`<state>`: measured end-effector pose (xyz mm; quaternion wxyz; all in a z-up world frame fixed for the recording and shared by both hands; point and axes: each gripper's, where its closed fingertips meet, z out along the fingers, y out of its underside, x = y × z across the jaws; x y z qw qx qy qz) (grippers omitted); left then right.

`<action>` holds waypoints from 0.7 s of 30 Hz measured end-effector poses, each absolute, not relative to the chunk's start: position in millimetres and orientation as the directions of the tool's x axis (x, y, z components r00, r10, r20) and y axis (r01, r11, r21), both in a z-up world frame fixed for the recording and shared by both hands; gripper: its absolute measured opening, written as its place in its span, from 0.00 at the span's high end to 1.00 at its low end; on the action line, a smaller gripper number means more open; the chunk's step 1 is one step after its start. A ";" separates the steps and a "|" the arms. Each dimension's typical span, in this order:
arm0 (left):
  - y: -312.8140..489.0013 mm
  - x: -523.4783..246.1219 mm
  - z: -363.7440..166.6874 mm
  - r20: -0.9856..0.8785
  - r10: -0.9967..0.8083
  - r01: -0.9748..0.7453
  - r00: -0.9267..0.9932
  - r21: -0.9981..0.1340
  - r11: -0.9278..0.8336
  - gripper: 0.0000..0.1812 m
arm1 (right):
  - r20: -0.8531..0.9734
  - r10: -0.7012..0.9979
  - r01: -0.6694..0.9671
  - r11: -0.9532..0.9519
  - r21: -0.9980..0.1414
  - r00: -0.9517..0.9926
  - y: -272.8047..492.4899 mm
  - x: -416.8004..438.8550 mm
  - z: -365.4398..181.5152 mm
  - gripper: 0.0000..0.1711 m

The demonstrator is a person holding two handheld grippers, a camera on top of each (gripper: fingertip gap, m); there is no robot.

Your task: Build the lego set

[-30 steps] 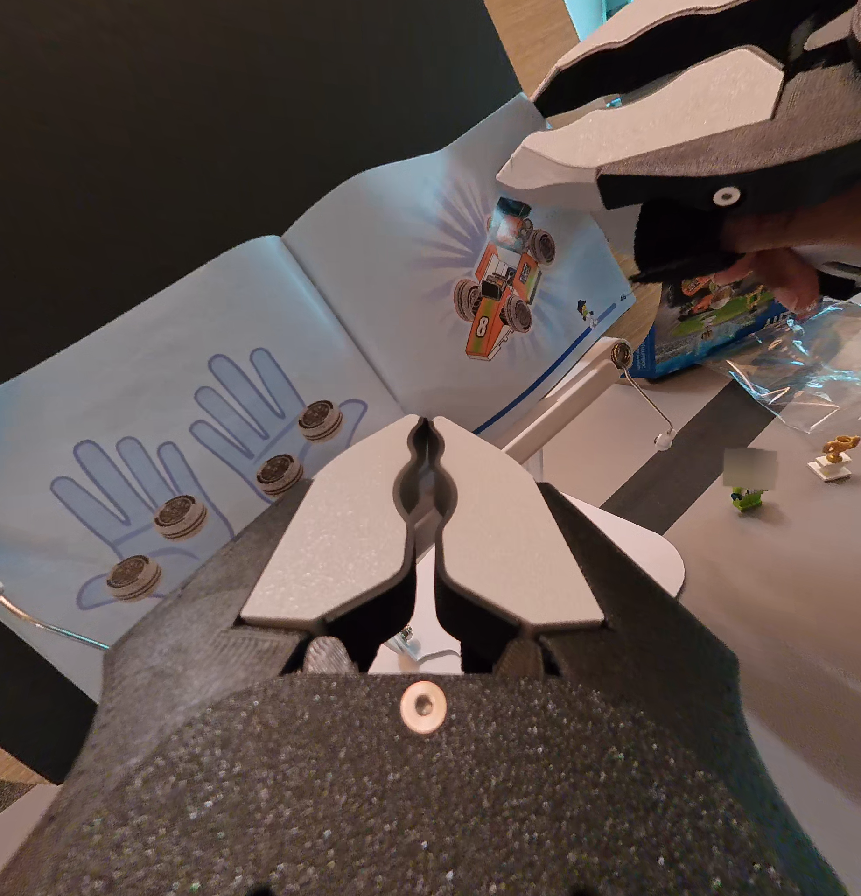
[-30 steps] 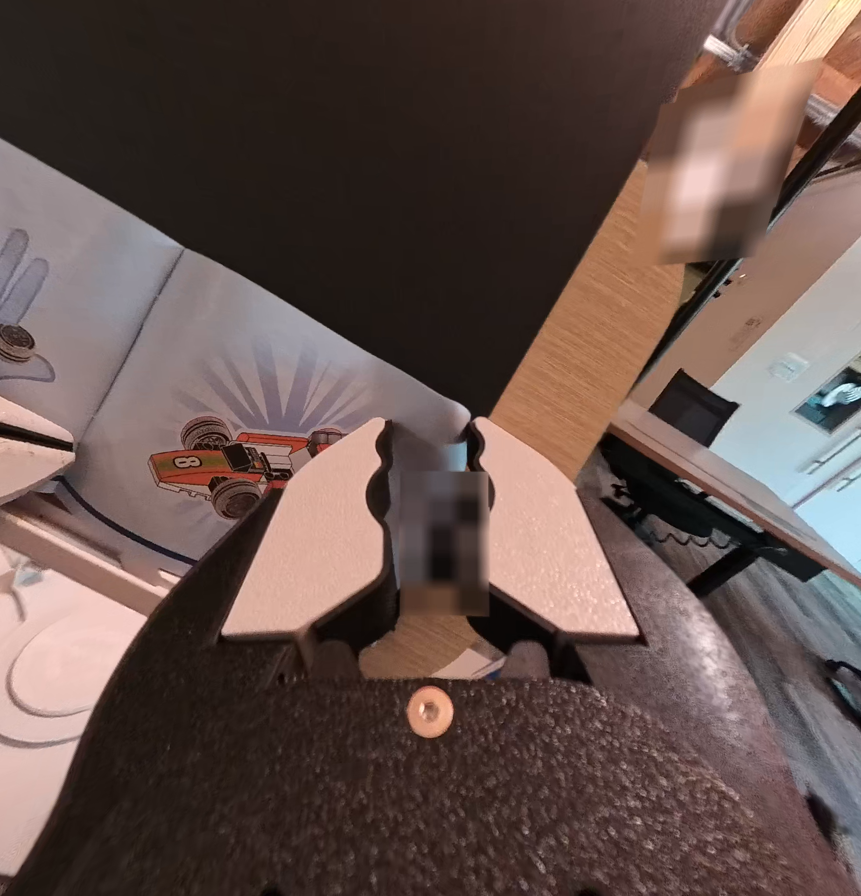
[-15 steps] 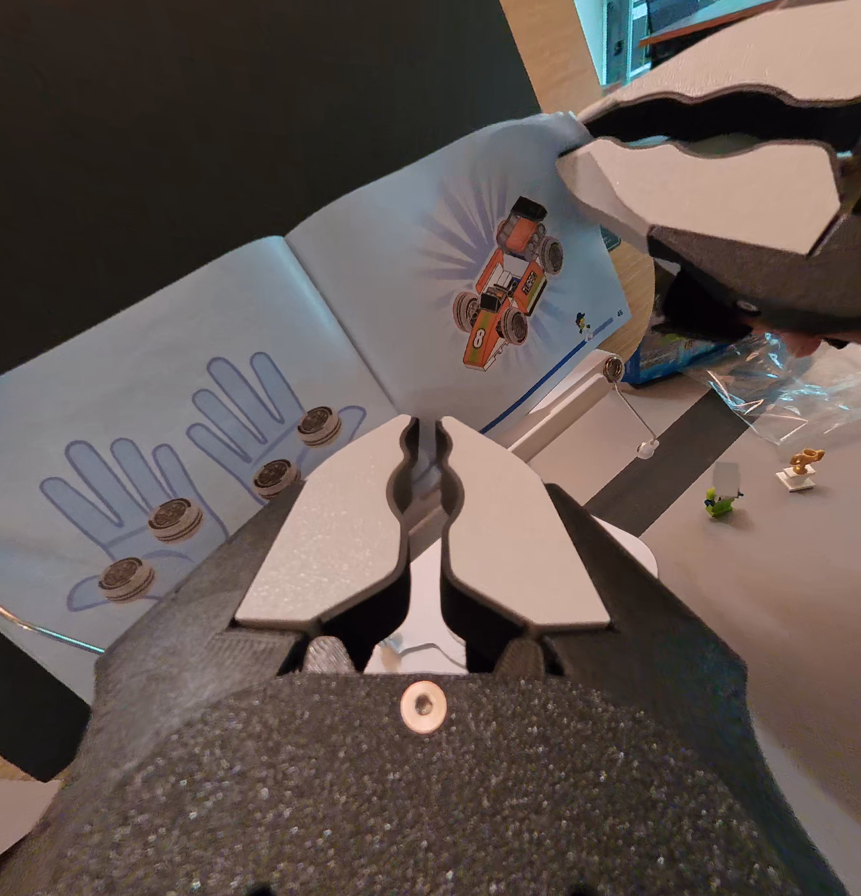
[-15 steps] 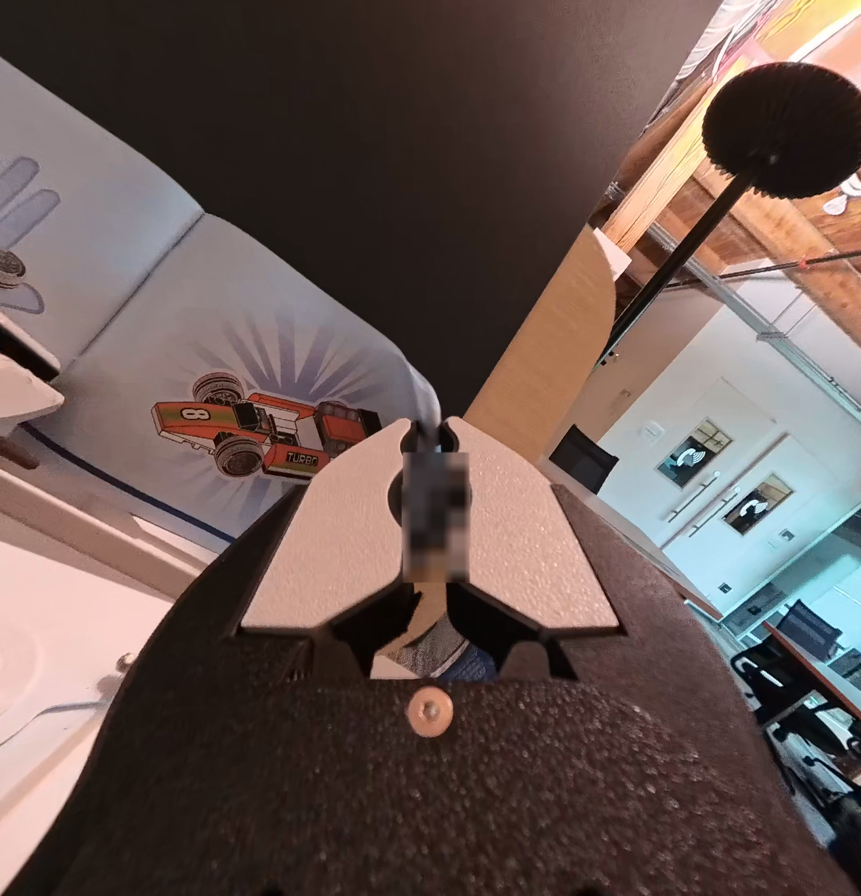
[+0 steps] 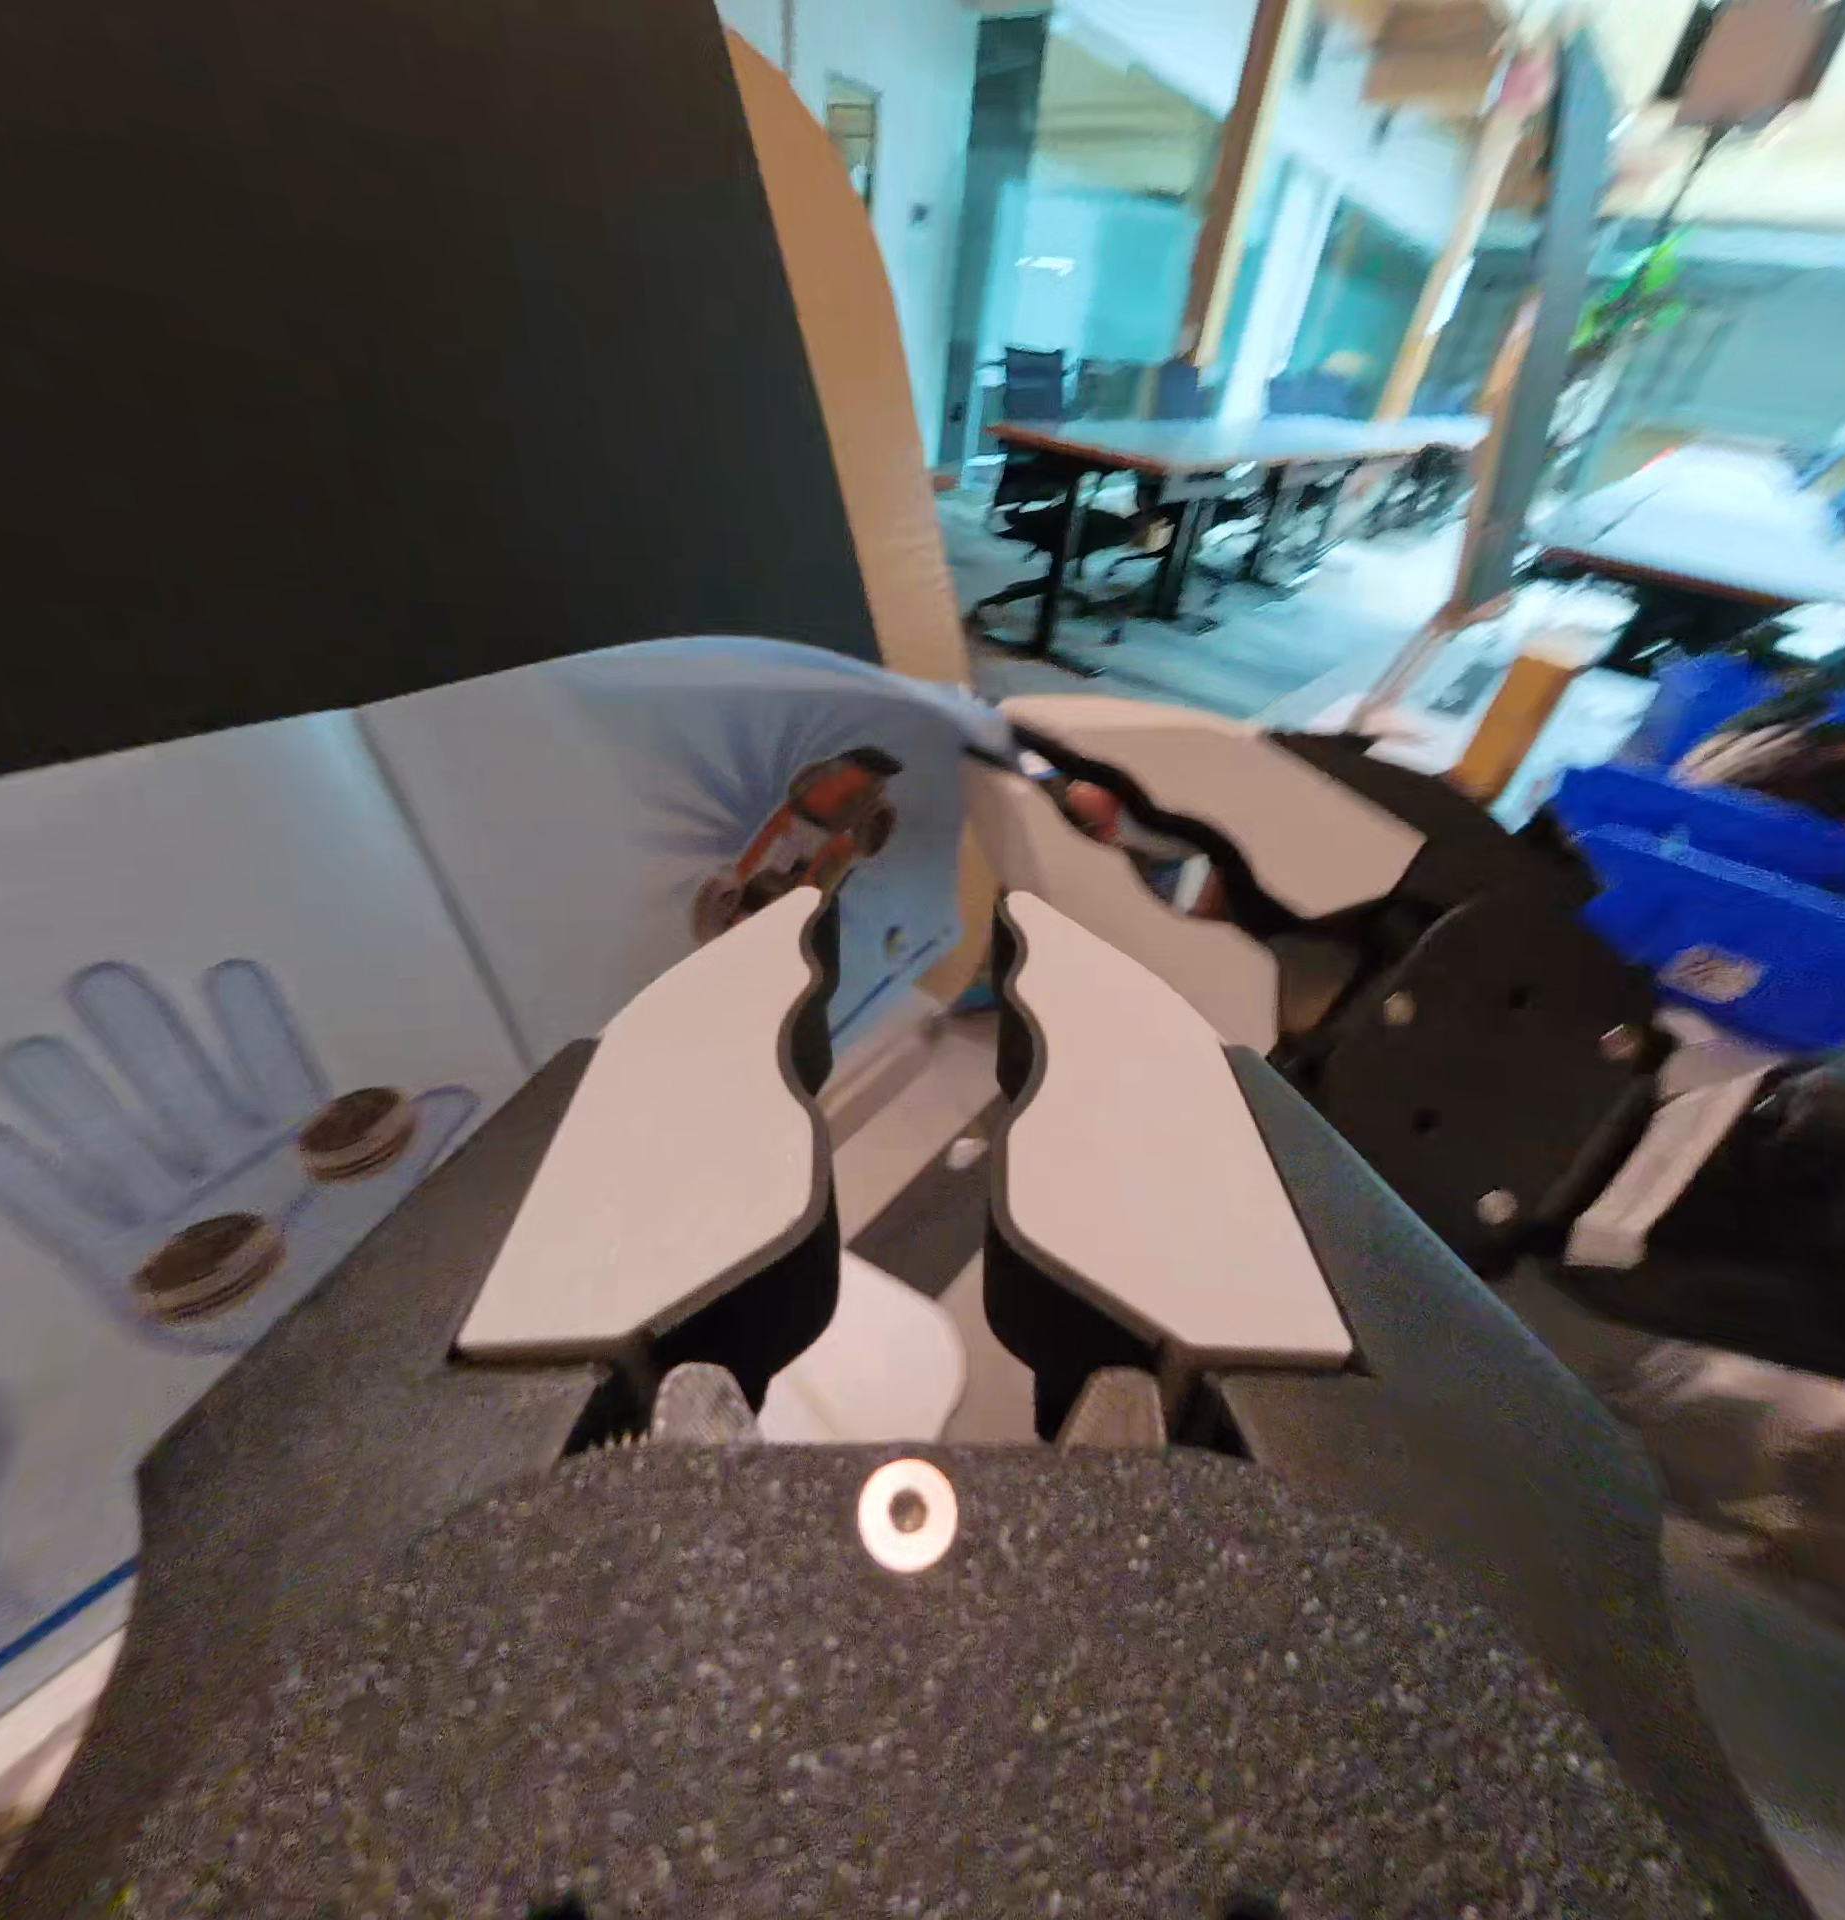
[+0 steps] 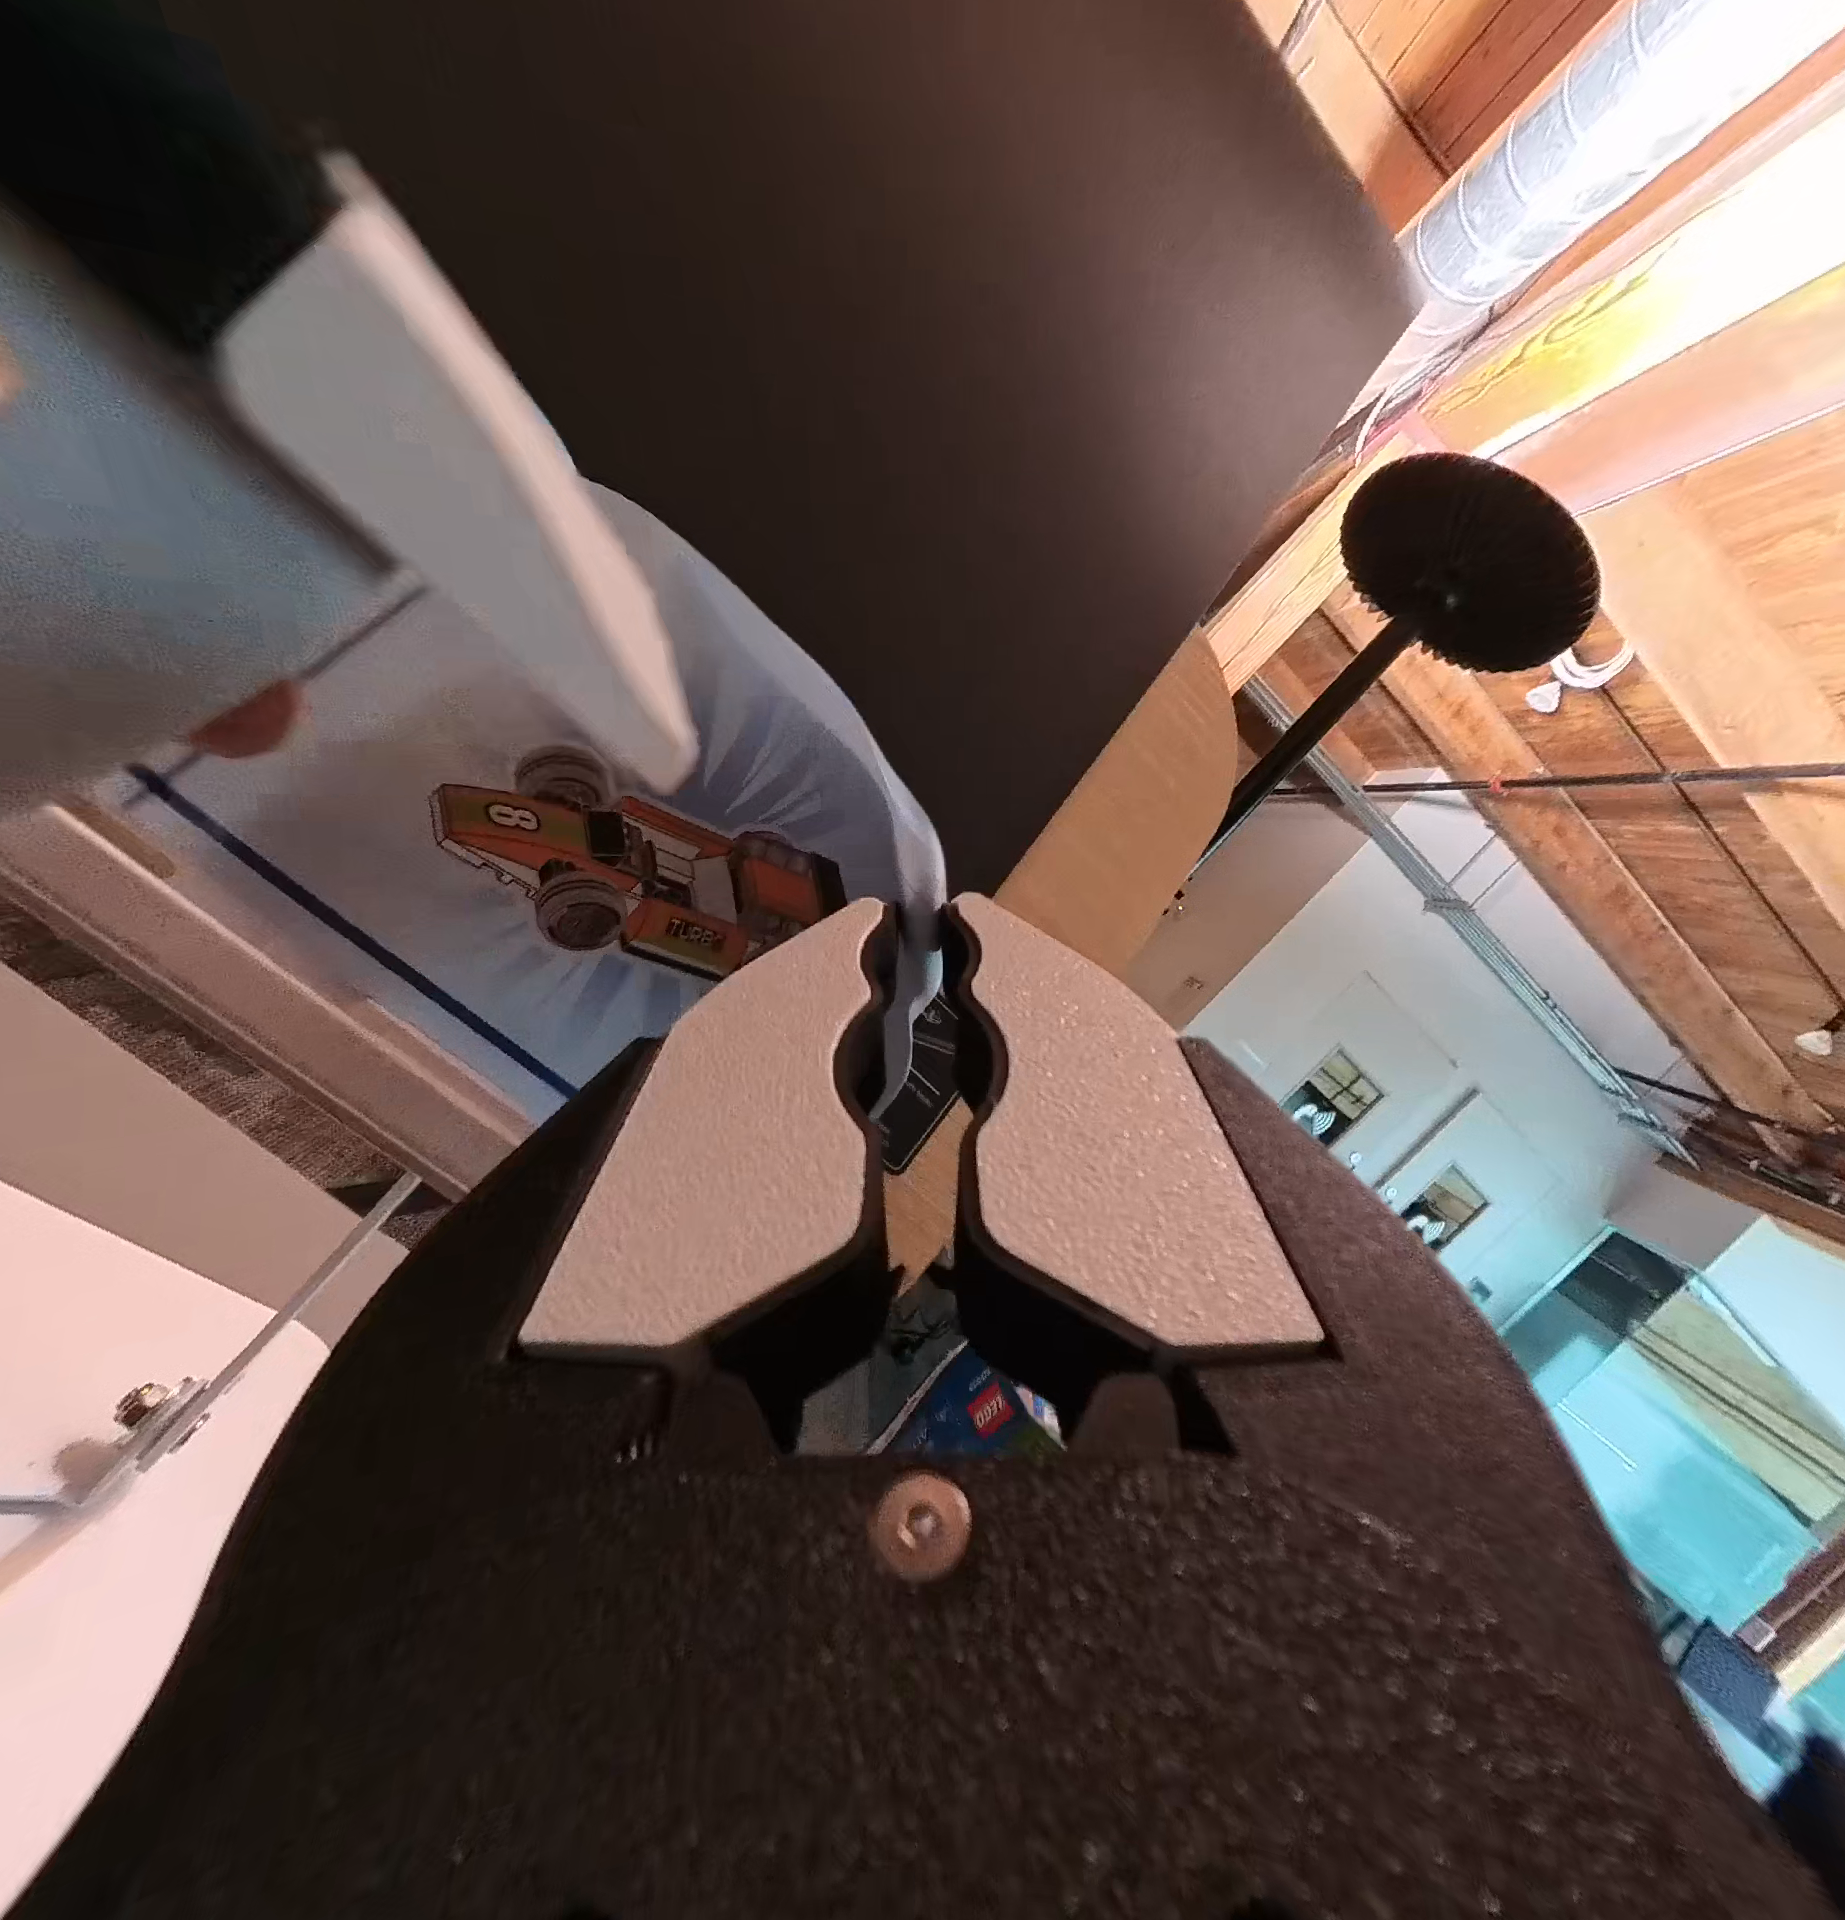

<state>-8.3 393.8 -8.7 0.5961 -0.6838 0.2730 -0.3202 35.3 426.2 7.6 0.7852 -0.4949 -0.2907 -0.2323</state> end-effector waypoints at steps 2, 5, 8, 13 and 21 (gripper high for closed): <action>393.9 -0.4 -5.1 0.195 -0.779 0.055 0.596 -0.978 -0.203 0.84 | 0.690 -0.072 0.650 0.416 -0.635 0.720 423.9 33.3 6.7 0.96; 400.6 9.9 -7.7 0.272 -0.783 0.073 0.559 -0.957 -0.281 0.85 | 0.697 -0.067 0.650 0.434 -0.624 0.714 420.8 31.3 5.3 0.96; 404.0 19.1 -2.5 0.365 -0.790 0.139 0.492 -0.929 -0.343 0.87 | 0.713 -0.065 0.660 0.444 -0.606 0.699 418.6 29.0 1.4 0.96; 407.9 26.5 -2.9 0.491 -0.759 0.200 0.428 -0.870 -0.451 0.92 | 0.725 -0.058 0.665 0.452 -0.594 0.687 417.5 27.3 -3.0 0.96; 409.2 21.4 -5.2 0.529 -0.742 0.233 0.413 -0.849 -0.475 0.99 | 0.724 -0.010 0.648 0.452 -0.612 0.690 418.7 28.9 -7.2 0.94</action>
